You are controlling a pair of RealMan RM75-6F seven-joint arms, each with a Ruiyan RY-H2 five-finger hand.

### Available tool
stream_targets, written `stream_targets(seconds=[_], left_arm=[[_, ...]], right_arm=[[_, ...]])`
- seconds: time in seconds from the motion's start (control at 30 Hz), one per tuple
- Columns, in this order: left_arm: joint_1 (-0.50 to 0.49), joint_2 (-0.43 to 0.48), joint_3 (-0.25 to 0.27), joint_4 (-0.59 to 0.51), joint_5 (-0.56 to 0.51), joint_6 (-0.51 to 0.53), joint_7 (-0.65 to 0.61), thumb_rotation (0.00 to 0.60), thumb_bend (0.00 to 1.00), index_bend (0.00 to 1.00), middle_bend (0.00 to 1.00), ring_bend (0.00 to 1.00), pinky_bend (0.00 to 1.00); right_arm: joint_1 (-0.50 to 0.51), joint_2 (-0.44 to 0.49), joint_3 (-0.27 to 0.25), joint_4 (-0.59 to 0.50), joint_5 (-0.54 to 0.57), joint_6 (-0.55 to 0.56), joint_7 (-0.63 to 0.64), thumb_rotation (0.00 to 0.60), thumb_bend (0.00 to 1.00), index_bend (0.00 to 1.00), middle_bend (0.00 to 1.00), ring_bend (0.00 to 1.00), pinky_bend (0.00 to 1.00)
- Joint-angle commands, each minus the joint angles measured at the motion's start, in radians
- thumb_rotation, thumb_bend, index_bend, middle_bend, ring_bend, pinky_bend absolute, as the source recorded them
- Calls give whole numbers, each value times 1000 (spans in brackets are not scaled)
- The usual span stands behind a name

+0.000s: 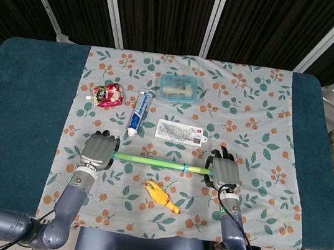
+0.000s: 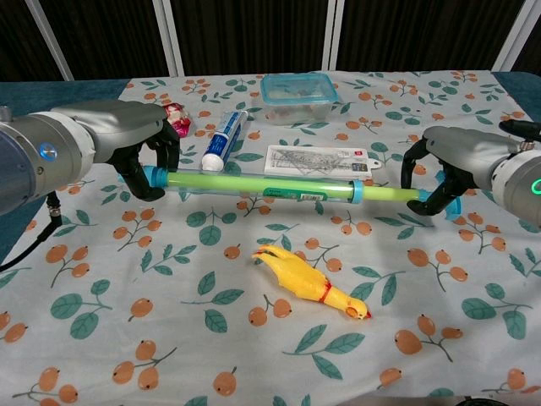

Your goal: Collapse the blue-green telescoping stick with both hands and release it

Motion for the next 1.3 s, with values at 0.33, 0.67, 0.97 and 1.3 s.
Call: stream_targets(seconds=[0.33, 0.67, 0.97, 1.3], left_arm=[[-16, -27, -6, 0, -3, 7, 3, 600, 359, 513, 411, 197, 295], [-9, 2, 8, -16, 16, 3, -7, 600, 273, 365, 266, 142, 220], [58, 145, 51, -103, 83, -16, -101, 600, 211, 229, 144, 63, 119], [306, 393, 236, -164, 533, 68, -480, 600, 194, 130, 124, 63, 119]], right_arm=[[7, -7, -2, -15, -7, 13, -8, 600, 418, 678, 183, 3, 151], [11, 19, -2, -26, 25, 2, -28, 600, 337, 401, 88, 0, 151], [-3, 82, -19, -65, 22, 17, -34, 600, 214, 0, 0, 0, 150], [-164, 317, -147, -176, -262, 96, 179, 600, 195, 0, 0, 0, 150]])
